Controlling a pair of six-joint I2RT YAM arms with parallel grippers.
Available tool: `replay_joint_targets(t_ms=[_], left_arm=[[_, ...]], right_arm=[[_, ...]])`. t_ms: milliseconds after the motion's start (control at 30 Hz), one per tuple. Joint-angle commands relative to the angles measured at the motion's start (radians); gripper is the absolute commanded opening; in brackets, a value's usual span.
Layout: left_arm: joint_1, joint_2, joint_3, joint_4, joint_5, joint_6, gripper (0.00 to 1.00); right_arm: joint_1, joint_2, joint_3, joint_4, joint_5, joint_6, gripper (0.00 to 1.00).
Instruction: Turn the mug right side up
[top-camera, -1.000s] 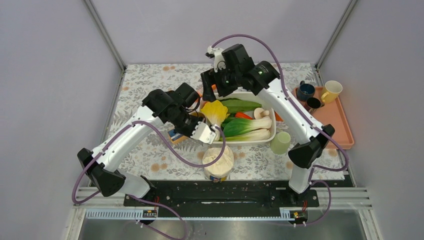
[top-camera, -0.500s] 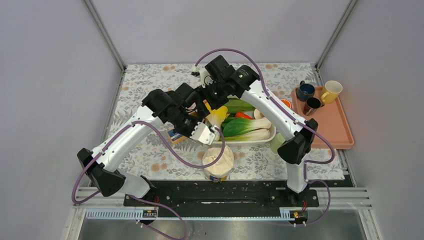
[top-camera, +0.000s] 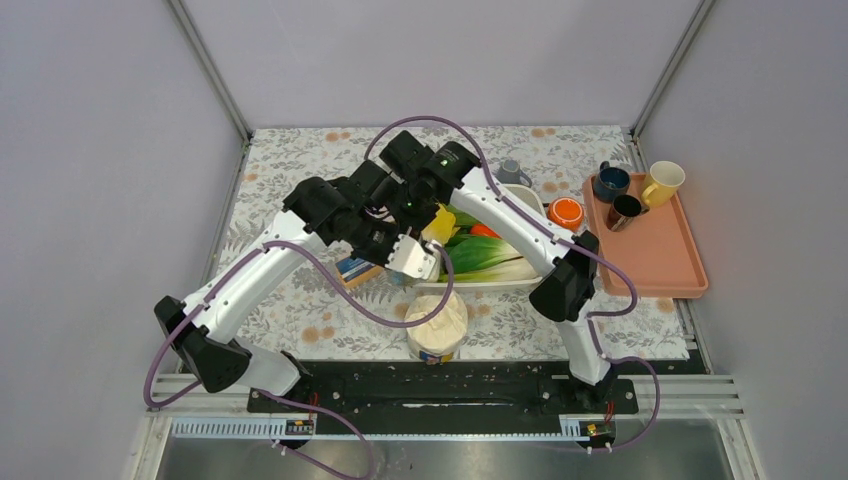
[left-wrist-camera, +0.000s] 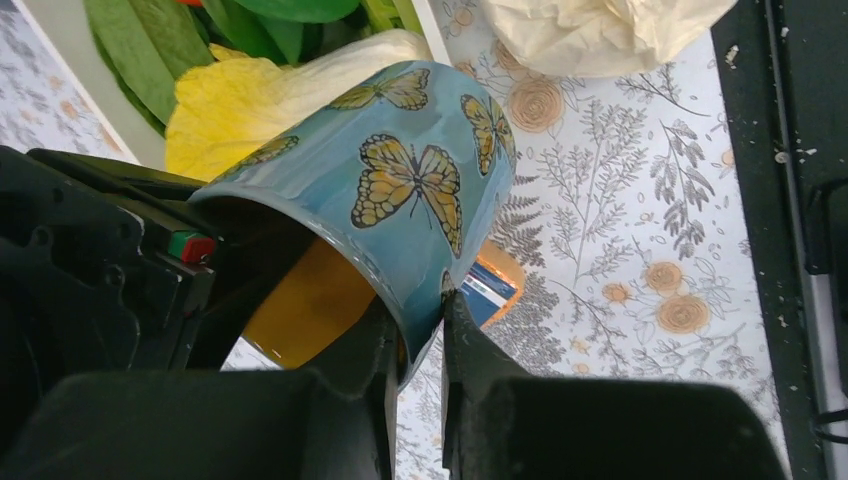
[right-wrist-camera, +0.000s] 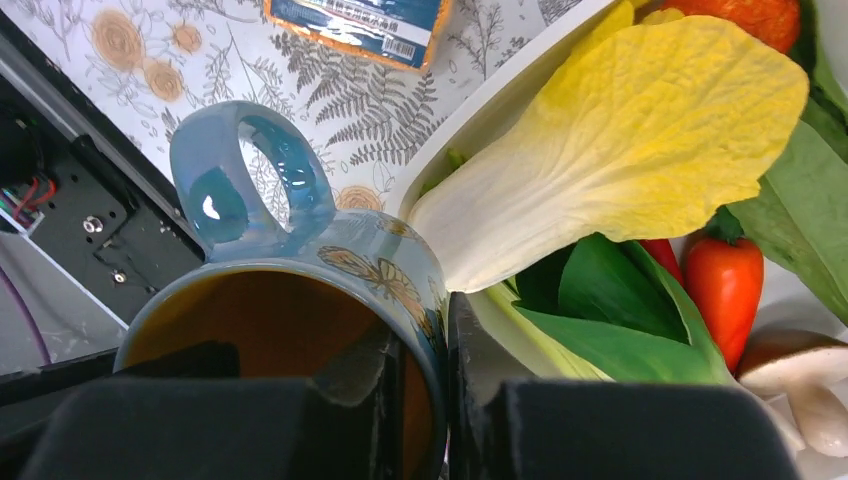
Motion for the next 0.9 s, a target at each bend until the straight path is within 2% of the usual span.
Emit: replay_joint_targets(t_ms=[0, 33, 67, 133, 200, 367, 467, 533, 667, 867], left_arm=[[-0.011, -0.073, 0.043, 0.191, -0.032, -0.066, 0.0], [-0.011, -0.081, 0.032, 0.22, -0.049, -0.082, 0.0], [-0.01, -0.084, 0.028, 0.239, -0.07, -0.099, 0.07], [-0.006, -0.099, 0.016, 0.266, -0.094, -0.126, 0.3], [-0.002, -0.113, 0.011, 0.281, -0.1, -0.149, 0.49], [0.01, -0.154, 0.024, 0.283, -0.072, -0.215, 0.68], [0.03, -0.18, 0.029, 0.281, -0.026, -0.262, 0.87], [0.039, -0.189, 0.028, 0.284, -0.002, -0.298, 0.92], [0.057, -0.213, -0.004, 0.331, 0.003, -0.379, 0.95], [0.091, -0.246, -0.113, 0.444, -0.043, -0.509, 0.96]], right_arm=[[-0.019, -0.008, 0.0, 0.039, 0.086, 0.03, 0.0], [-0.02, -0.029, -0.016, 0.056, 0.105, 0.027, 0.0], [-0.021, -0.048, -0.029, 0.075, 0.128, 0.023, 0.0], [-0.025, -0.095, -0.071, 0.126, 0.179, 0.029, 0.0], [-0.039, -0.161, -0.14, 0.205, 0.201, 0.046, 0.0], [-0.097, -0.319, -0.323, 0.38, 0.224, 0.086, 0.0], [-0.173, -0.421, -0.437, 0.474, 0.223, 0.119, 0.0], [-0.227, -0.493, -0.513, 0.524, 0.228, 0.138, 0.0], [-0.354, -0.64, -0.644, 0.585, 0.283, 0.166, 0.0], [-0.64, -0.867, -0.876, 0.67, 0.318, 0.212, 0.0]])
